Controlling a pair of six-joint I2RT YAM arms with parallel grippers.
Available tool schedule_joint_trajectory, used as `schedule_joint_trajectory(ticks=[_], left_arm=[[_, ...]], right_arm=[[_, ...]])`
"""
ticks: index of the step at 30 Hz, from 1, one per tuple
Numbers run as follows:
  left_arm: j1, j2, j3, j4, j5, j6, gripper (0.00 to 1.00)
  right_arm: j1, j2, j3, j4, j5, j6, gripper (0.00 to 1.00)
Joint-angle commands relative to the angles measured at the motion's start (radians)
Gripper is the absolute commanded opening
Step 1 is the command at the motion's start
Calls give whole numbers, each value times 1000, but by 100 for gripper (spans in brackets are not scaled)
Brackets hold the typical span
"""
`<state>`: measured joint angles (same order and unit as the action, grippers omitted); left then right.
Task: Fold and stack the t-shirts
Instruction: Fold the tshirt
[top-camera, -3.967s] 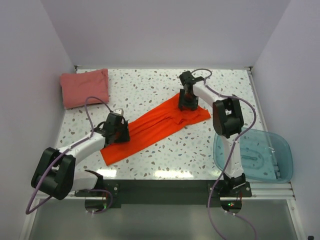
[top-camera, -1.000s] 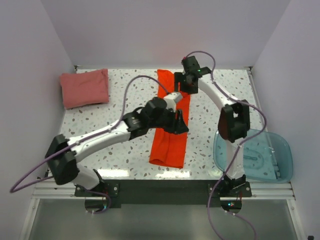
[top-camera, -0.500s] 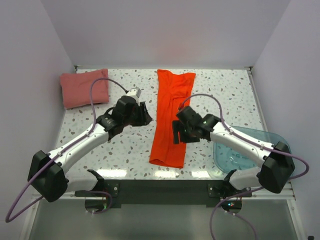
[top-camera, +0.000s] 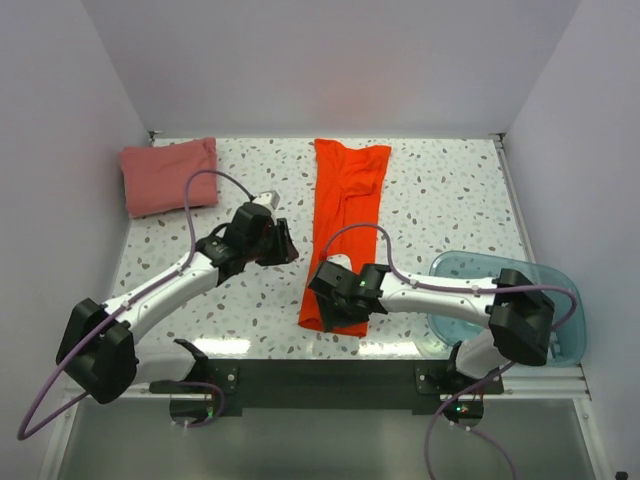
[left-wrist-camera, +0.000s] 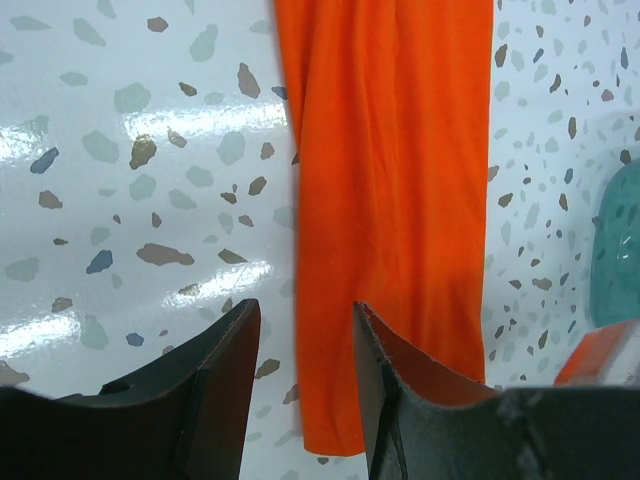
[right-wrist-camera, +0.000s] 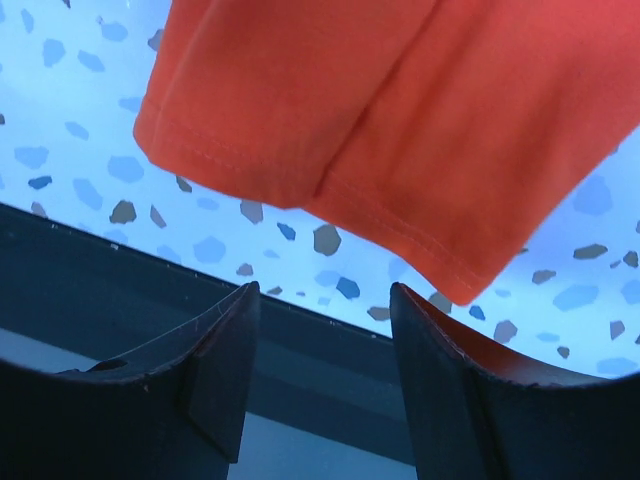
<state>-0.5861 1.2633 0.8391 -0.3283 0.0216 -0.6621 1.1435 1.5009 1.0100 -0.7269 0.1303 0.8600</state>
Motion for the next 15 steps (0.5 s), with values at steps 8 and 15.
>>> schedule_joint_trajectory(ticks=[8,15], left_arm=[[15,-93,-26,-28,-20,-19,47],[19,-116,-34,-48,-18,-24,47]], right_arm=[[18,93,29,147,104,-21,55],[16,160,30,172,94,-52,49]])
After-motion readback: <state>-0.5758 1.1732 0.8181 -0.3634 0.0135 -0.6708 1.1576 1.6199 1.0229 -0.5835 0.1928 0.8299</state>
